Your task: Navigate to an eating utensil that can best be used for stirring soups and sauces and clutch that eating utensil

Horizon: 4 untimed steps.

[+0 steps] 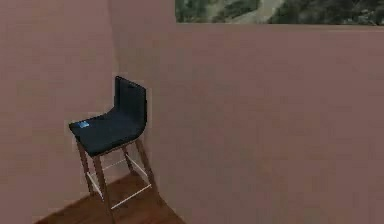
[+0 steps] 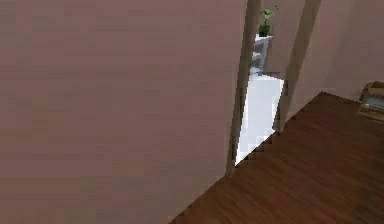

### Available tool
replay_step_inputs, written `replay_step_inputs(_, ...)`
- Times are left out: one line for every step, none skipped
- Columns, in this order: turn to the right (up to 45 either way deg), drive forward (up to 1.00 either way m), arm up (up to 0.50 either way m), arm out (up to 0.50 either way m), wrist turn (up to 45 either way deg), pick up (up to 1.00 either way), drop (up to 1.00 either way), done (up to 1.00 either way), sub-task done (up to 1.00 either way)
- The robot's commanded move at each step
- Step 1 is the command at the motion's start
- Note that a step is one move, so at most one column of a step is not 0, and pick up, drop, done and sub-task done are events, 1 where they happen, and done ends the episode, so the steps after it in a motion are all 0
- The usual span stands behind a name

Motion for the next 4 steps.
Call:
replay_step_inputs(-45.0,0.0,0.0,0.0,0.0,0.0,0.0,0.0,0.0)
replay_step_inputs(-45.0,0.0,0.0,0.0,0.0,0.0,0.0,0.0,0.0)
replay_step_inputs(-36.0,0.0,0.0,0.0,0.0,0.0,0.0,0.0,0.0)
replay_step_inputs(0.0,1.0,0.0,0.0,0.0,0.0,0.0,0.0,0.0)
